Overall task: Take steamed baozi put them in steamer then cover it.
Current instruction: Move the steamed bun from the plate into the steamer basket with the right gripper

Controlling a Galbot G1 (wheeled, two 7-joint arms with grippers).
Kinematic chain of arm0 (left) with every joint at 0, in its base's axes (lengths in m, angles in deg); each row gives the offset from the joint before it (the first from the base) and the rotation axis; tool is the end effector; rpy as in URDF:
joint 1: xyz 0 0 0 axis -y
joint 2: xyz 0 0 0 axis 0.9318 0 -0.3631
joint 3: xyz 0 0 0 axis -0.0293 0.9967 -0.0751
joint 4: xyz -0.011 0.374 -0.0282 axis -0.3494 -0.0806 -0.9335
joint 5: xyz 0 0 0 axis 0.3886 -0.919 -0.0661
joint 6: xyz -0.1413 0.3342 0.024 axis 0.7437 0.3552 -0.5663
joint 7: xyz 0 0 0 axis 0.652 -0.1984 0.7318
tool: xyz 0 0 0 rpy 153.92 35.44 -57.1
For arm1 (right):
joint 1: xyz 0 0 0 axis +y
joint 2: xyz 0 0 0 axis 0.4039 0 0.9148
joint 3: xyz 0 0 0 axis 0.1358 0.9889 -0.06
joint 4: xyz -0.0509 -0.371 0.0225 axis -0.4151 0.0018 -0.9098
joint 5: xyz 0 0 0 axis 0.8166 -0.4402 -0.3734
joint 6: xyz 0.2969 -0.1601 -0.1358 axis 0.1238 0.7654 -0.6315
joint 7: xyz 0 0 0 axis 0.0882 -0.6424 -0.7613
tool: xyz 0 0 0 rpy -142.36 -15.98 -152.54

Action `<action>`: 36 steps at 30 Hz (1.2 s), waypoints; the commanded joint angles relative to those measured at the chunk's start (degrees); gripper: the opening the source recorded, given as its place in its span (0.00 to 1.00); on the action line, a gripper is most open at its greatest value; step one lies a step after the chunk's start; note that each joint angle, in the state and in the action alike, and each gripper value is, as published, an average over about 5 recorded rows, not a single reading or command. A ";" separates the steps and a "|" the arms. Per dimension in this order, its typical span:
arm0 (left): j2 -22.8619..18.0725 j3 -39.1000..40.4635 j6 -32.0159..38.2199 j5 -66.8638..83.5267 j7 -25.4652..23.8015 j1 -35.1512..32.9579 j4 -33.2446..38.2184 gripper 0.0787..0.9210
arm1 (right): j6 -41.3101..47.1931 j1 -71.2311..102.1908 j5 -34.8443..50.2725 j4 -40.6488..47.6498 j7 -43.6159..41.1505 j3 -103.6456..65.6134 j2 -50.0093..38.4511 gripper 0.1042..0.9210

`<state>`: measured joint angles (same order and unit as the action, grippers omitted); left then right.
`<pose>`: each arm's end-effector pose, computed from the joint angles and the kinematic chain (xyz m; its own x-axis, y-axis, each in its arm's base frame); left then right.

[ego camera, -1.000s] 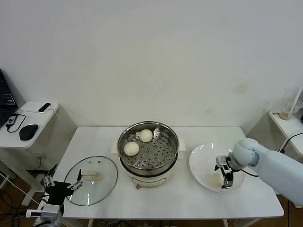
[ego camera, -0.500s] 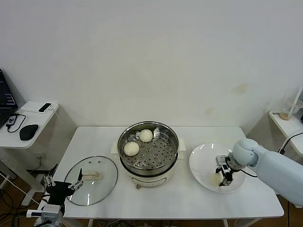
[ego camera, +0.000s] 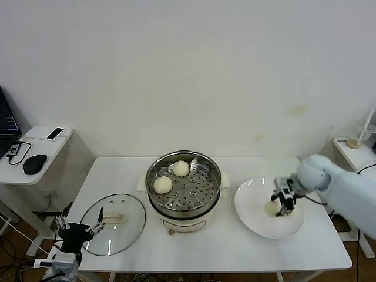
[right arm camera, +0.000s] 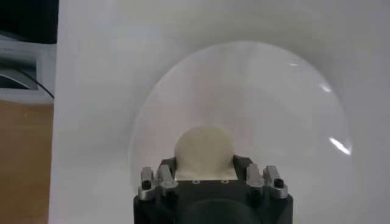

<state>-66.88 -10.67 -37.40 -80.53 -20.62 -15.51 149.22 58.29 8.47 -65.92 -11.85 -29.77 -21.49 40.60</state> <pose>0.1501 0.1053 -0.2776 -0.9750 -0.1344 0.1769 -0.0410 0.8914 0.4514 0.4956 -0.1691 -0.1613 -0.1846 -0.1010 0.9776 -0.9793 -0.0651 -0.1917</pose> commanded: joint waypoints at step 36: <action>-1.64 -4.69 0.59 0.81 0.29 -1.82 1.30 0.88 | -19.45 -27.91 11.07 -0.14 10.06 31.43 32.46 0.61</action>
<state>-68.51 -14.82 -36.80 -79.75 -20.34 -17.29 150.48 49.83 -19.78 -52.41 -12.54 -21.76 2.98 67.97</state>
